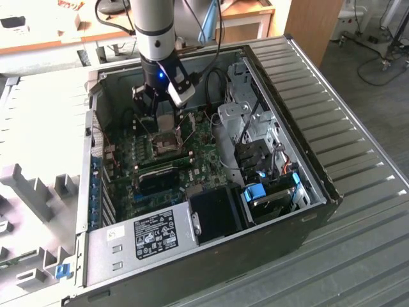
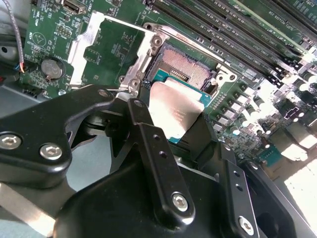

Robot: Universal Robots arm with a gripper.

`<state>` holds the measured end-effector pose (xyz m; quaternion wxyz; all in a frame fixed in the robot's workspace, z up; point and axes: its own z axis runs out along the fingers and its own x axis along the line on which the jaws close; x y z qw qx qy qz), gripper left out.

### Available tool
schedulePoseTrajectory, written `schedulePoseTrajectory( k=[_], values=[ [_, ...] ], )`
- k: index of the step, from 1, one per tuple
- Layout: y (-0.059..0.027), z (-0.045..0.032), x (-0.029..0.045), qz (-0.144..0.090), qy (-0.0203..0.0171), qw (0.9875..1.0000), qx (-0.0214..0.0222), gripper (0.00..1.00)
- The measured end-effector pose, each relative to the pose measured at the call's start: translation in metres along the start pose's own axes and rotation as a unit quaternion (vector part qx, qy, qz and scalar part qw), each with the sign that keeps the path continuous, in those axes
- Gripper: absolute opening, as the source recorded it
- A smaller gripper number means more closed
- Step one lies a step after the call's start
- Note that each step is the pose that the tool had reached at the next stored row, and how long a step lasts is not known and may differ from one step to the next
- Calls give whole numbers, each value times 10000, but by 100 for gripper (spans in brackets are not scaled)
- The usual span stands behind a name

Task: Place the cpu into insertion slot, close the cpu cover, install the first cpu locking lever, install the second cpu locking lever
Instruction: 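Place the cpu into insertion slot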

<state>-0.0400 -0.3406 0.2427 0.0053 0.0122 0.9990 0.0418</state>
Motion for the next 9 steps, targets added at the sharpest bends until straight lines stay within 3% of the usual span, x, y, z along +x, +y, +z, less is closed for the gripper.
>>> schedulePoseTrajectory(
  k=[9],
  values=[
    [-9,105,10,0,0,10000,0,54]
  ],
)
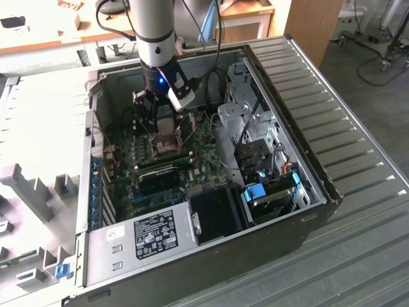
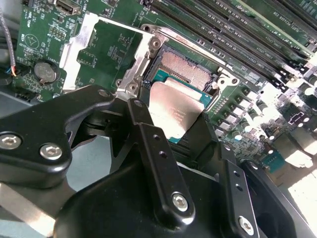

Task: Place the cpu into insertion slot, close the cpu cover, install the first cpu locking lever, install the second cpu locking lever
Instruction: 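Place the cpu into insertion slot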

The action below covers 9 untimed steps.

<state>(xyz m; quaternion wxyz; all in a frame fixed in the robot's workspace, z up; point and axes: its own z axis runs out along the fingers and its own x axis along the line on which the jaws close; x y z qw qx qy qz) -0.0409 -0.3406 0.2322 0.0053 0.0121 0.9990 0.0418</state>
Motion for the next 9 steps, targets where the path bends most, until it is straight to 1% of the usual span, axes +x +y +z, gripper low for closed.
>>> schedulePoseTrajectory(
  k=[4,9],
  values=[
    [-1,15,1,0,0,10000,0,54],
    [-5,48,28,0,0,10000,0,54]
  ],
)
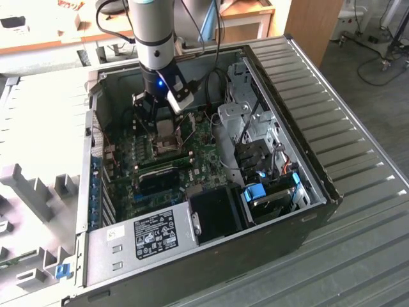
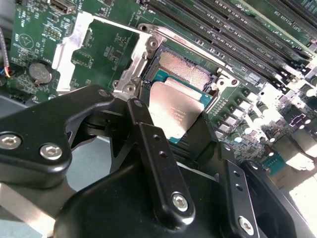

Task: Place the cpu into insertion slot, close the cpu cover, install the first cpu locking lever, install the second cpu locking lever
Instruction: 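Place the cpu into insertion slot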

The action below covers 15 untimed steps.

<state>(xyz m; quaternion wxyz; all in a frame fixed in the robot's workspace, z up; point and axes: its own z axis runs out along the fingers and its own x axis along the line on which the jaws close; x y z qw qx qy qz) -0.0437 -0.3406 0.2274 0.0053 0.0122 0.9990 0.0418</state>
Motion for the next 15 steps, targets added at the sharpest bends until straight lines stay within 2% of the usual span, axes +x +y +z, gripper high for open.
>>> schedulePoseTrajectory(
  k=[9,15],
  values=[
    [-40,69,0,0,0,10000,0,54],
    [-49,81,0,0,0,10000,0,54]
  ],
)
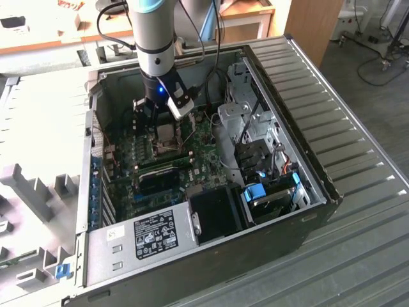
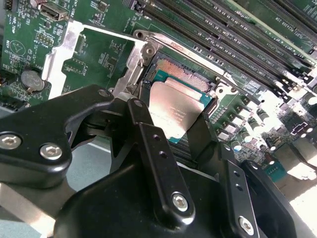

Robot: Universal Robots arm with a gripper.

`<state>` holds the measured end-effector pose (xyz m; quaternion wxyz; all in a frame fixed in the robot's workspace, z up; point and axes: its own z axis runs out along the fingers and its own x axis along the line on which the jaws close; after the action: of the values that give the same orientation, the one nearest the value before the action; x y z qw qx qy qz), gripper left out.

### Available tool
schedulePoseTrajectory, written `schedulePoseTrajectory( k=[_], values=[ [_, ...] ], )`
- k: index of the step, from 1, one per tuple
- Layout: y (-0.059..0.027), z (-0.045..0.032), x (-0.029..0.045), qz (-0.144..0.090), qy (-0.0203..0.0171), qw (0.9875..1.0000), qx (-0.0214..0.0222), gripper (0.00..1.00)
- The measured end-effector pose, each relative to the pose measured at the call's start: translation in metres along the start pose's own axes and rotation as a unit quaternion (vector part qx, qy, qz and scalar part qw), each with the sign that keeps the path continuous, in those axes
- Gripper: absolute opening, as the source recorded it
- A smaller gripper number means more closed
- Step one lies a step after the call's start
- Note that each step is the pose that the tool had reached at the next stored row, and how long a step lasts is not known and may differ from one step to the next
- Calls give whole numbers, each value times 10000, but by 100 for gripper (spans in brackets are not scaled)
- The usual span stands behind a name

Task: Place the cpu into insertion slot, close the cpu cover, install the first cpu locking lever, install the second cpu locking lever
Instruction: 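Place the cpu into insertion slot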

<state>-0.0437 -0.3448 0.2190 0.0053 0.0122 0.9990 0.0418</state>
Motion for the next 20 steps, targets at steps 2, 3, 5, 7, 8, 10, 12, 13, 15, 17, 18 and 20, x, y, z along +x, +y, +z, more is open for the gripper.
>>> schedulePoseTrajectory(
  k=[2,3,5,7,8,10,12,13,15,17,18,20],
  values=[
    [-8,4,-1,-1,0,10000,0,54],
    [-14,6,0,-1,0,10000,0,54],
    [-24,11,0,0,0,10000,0,54],
    [-30,20,0,1,0,10000,-1,54],
    [-33,29,0,1,0,10000,0,54],
    [-36,53,0,0,0,10000,0,54],
    [-37,70,0,0,0,10000,0,54],
    [-38,72,0,0,0,10000,0,54],
    [-38,72,0,0,1,10000,2,54],
    [-38,74,0,0,0,10000,0,54],
    [-38,74,0,8,0,10000,1,54],
    [-38,80,0,152,-13,9999,0,54]
  ],
)
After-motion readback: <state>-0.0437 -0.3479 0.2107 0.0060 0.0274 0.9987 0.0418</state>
